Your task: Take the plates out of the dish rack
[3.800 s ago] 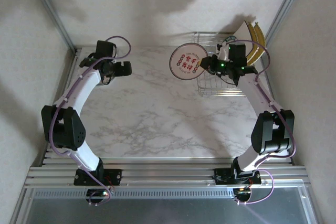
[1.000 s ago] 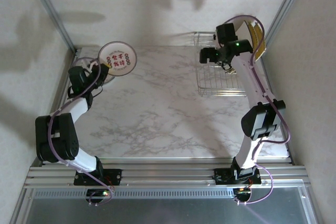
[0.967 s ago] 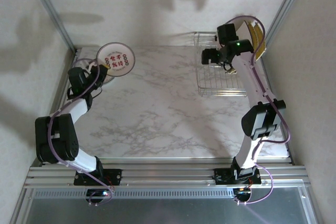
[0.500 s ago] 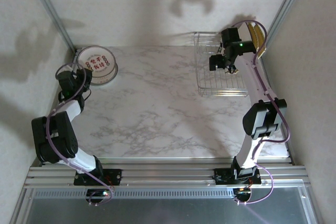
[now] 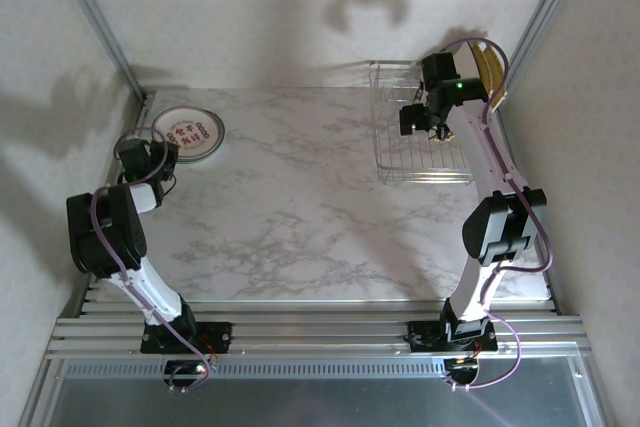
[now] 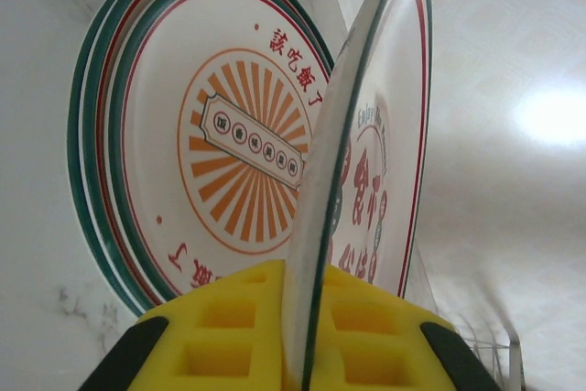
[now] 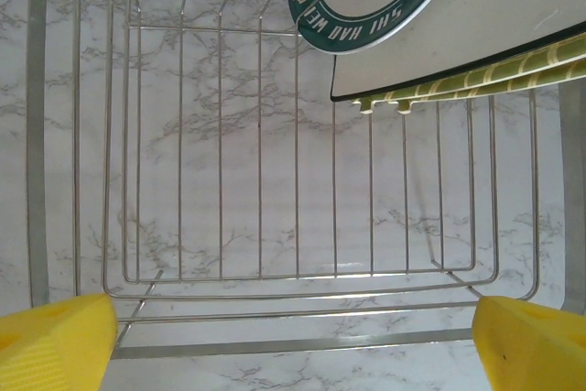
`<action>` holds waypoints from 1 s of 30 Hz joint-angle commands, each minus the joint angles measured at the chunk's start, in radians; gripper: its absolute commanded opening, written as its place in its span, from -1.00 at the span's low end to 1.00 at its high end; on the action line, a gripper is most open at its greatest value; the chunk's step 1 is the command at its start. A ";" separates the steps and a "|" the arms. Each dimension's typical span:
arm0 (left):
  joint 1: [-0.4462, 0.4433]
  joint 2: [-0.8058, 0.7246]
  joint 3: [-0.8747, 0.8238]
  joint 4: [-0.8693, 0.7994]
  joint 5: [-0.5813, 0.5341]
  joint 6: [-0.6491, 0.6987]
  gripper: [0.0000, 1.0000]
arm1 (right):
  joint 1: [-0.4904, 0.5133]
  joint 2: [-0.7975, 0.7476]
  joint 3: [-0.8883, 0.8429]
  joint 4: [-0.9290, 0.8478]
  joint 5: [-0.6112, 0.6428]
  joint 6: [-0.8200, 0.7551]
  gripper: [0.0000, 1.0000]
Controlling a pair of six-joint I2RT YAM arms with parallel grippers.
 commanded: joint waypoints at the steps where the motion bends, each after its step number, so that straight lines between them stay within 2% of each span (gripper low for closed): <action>1: 0.008 0.029 0.051 0.081 -0.005 0.013 -1.00 | -0.001 -0.040 -0.005 -0.011 0.016 -0.013 0.98; 17: 0.016 0.165 0.177 0.040 -0.020 0.017 -1.00 | 0.000 -0.033 -0.011 -0.001 0.007 -0.013 0.98; 30: 0.011 0.193 0.205 -0.028 -0.035 0.049 -1.00 | -0.001 -0.039 -0.018 0.003 -0.002 -0.007 0.98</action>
